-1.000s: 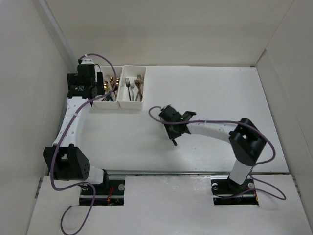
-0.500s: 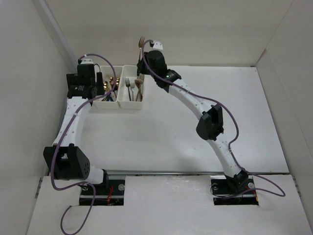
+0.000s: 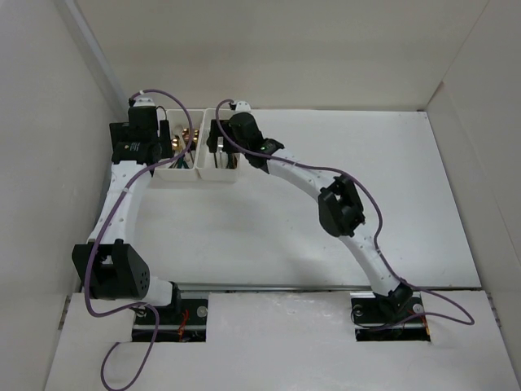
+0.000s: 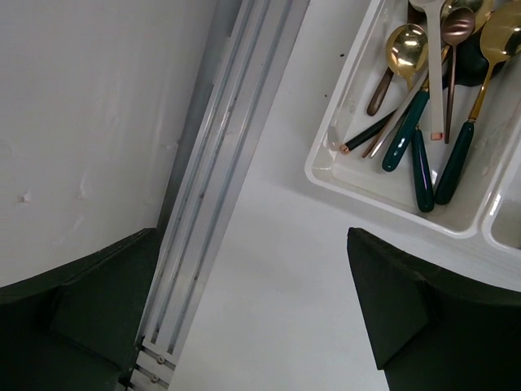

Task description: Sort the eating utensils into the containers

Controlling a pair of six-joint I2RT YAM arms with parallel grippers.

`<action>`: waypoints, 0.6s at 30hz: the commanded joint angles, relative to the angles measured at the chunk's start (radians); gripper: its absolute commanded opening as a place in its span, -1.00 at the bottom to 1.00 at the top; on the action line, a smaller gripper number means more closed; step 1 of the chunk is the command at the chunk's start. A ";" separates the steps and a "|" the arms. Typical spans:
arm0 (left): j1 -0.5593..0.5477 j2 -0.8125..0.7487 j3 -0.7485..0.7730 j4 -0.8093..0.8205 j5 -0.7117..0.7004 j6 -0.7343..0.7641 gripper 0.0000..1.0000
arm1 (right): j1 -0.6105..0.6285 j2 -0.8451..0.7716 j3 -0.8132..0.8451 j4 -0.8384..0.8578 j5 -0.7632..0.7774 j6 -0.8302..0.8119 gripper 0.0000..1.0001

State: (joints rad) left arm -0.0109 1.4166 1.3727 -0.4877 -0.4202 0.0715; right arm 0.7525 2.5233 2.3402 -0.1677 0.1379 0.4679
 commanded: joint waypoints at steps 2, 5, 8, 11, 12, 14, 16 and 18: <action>0.003 -0.031 0.006 0.024 -0.045 -0.001 1.00 | 0.008 -0.238 -0.077 0.079 0.089 -0.049 1.00; 0.012 -0.044 0.006 0.034 -0.097 0.008 1.00 | -0.015 -0.421 -0.165 0.079 0.121 -0.106 1.00; 0.032 -0.058 0.006 0.034 -0.163 0.008 1.00 | -0.105 -0.646 -0.339 0.042 0.098 -0.120 1.00; 0.097 -0.108 0.006 0.034 -0.184 -0.004 1.00 | -0.279 -0.800 -0.528 -0.109 0.069 -0.120 1.00; 0.117 -0.122 -0.004 0.034 -0.184 -0.016 1.00 | -0.327 -0.883 -0.571 -0.168 0.092 -0.082 1.00; 0.167 -0.163 -0.047 0.034 -0.173 -0.016 1.00 | -0.488 -0.960 -0.713 -0.274 0.173 -0.022 1.00; 0.189 -0.201 -0.090 0.034 -0.187 -0.016 1.00 | -0.597 -1.065 -0.815 -0.397 0.206 0.084 1.00; 0.207 -0.211 -0.156 0.034 -0.201 -0.016 1.00 | -0.726 -1.129 -0.943 -0.456 0.206 0.124 1.00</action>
State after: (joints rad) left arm 0.1837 1.2446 1.2854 -0.4618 -0.5808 0.0689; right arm 0.0898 1.4078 1.5524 -0.3588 0.3073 0.4850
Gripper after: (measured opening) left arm 0.997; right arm 0.999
